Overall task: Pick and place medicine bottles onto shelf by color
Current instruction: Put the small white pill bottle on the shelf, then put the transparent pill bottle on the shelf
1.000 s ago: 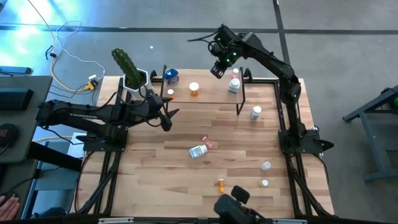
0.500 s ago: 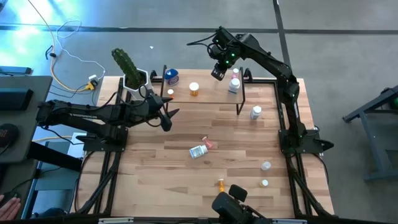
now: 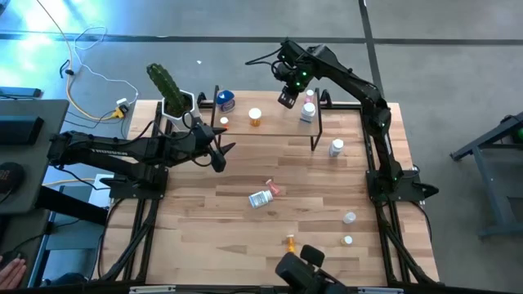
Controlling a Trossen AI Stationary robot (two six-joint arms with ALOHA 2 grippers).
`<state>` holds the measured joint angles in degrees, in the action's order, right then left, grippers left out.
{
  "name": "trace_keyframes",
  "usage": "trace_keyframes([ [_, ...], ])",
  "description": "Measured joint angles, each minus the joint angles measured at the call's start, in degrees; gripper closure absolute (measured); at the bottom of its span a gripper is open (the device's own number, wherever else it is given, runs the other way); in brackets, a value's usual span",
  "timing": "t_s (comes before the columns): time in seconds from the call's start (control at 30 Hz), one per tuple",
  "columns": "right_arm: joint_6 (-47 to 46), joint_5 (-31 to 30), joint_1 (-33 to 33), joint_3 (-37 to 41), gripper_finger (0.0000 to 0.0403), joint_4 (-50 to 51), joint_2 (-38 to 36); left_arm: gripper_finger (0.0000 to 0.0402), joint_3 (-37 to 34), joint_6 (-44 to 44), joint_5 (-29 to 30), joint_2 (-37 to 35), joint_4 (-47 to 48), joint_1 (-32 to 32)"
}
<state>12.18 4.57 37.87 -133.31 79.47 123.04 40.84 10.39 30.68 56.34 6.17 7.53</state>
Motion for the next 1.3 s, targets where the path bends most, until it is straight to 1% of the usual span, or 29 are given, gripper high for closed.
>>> trace_keyframes([
  [0.4, -1.2, -0.9, 0.0, -0.1, 0.0326, 0.7, 0.2, 0.0122, 0.0, -0.1, 0.0, 0.0, 0.0, 0.0],
  [0.57, -1.2, -1.1, 0.0, 0.4, 0.0299, 2.5, 1.0, 0.0122, 0.0, 0.0, 0.0, 0.0, 0.0, 0.0],
  [0.73, -1.2, -1.1, 0.0, 0.2, 0.0266, 1.9, 0.4, 0.0122, 0.0, 0.0, 0.0, 0.0, 0.0, 0.0],
  [0.9, -1.8, -1.1, 0.1, 0.2, 0.0247, 1.7, 0.6, 0.0122, 0.0, 0.0, 0.0, 0.0, 0.0, 0.0],
  [1.3, -1.7, -1.0, 0.2, 0.2, 0.0244, -0.6, 0.5, 0.0122, 0.0, 0.1, 0.0, 0.0, 0.0, 0.0],
])
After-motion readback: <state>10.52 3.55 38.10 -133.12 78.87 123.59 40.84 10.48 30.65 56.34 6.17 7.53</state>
